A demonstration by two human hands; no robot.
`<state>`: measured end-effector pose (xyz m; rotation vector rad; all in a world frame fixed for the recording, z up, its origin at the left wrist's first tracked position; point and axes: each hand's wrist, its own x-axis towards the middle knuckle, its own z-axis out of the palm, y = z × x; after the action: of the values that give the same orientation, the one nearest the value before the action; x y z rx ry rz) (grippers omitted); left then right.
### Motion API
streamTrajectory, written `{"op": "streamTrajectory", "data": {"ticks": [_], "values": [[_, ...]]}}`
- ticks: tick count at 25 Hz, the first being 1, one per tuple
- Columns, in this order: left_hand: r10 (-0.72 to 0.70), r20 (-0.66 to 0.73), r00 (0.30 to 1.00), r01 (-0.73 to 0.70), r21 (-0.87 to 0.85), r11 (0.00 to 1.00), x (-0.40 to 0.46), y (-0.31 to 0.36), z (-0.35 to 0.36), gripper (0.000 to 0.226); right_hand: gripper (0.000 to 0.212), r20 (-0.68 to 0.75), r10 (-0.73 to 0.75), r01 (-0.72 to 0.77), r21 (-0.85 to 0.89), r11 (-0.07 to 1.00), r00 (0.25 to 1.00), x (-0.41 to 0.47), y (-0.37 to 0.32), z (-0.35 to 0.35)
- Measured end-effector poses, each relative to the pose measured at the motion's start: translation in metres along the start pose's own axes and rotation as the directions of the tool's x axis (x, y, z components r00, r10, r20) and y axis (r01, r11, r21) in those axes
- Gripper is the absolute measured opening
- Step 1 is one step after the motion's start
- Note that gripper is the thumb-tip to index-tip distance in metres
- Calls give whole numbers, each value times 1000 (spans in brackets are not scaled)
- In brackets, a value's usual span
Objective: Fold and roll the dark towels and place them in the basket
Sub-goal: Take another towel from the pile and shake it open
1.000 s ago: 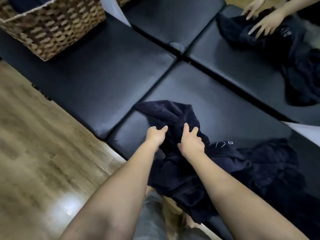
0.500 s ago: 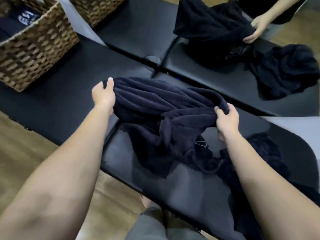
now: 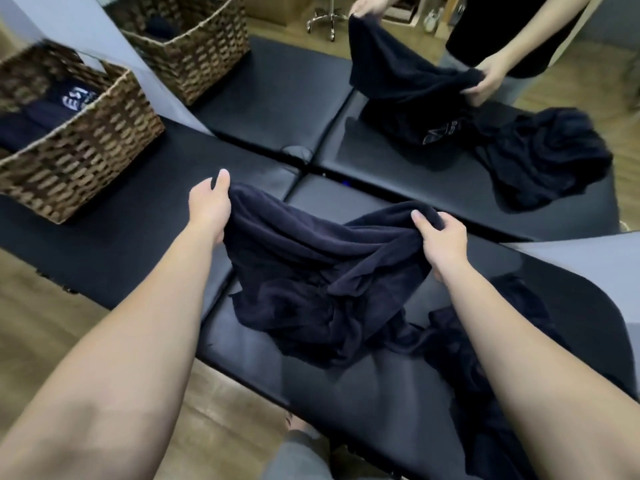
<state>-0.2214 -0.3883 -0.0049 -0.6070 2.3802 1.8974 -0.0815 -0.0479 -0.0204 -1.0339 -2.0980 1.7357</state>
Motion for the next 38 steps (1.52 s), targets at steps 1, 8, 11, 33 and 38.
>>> {"op": "streamTrajectory", "data": {"ticks": [1, 8, 11, 33, 38], "values": [[65, -15, 998, -65, -4, 998, -1, 16, 1, 43, 24, -24, -40, 40, 23, 999, 999, 1, -10, -2], [353, -200, 914, -401, -303, 865, 7, 151, -13, 36, 25, -290, 16, 54, 232, 971, 957, 14, -89, -39], [326, -199, 924, -372, -276, 886, 23, 167, -20, 30, 25, -249, 21, 81, 391, 917, 968, 3, -114, -42], [302, 928, 216, -871, 43, 490, -96, 157, 104, 42, 30, -173, -482, 402, -353, 845, 859, -90, -136, -49], [490, 821, 293, -918, 100, 383, -88, 176, 87, 47, 30, -211, -467, 365, -389, 846, 859, -102, -133, -56]]}}
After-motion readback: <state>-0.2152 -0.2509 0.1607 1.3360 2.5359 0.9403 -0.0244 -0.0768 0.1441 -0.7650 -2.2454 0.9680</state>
